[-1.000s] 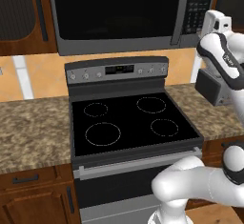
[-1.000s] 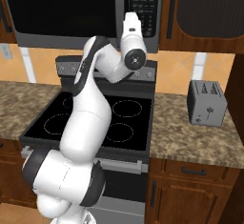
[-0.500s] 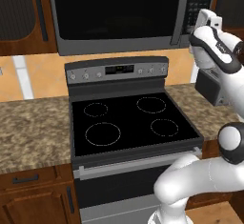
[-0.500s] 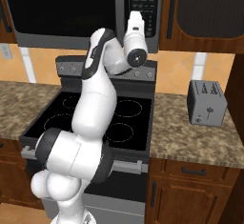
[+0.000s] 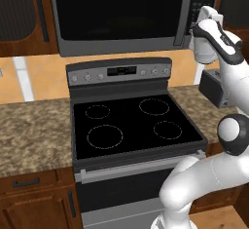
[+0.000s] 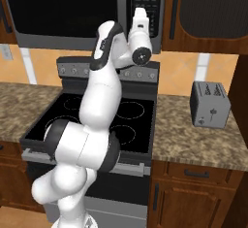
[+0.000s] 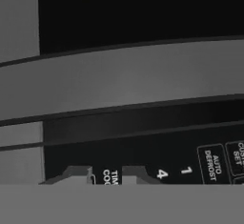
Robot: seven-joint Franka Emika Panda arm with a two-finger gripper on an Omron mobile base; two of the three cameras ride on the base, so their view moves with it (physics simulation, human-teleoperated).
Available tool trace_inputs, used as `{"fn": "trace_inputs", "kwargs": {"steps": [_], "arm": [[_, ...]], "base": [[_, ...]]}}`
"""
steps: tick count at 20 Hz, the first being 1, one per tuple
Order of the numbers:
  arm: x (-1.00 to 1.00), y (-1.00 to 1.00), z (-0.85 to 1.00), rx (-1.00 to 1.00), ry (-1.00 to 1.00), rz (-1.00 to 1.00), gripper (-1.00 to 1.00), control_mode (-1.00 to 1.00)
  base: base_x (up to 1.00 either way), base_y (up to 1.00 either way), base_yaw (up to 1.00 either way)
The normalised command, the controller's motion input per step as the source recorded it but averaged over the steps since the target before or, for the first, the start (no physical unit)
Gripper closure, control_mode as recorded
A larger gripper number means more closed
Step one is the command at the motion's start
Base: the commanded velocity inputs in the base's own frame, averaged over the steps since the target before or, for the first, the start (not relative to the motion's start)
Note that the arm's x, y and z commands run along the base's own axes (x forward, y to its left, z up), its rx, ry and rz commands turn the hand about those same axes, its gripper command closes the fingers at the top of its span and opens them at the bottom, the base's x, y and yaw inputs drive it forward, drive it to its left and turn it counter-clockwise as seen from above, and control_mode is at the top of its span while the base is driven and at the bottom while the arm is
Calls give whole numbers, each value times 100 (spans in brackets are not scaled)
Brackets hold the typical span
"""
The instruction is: Pick the lemon wedge from the sink and place it in the bowl. Then pick the bowl and place it in the microwave. Then close the microwave door and press the start button.
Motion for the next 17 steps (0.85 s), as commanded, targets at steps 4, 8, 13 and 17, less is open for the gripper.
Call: {"fn": "trace_inputs", "kwargs": {"steps": [4, 8, 13, 17], "arm": [[-42, -33, -12, 5, -6, 1, 100, -100], [-100, 0, -30, 3, 0, 9, 100, -100], [-100, 6, -50, 0, 1, 14, 100, -100], [-100, 2, -48, 0, 0, 14, 100, -100]], "base": [[0, 0, 0], [0, 0, 0], [0, 0, 0], [0, 0, 0]]}}
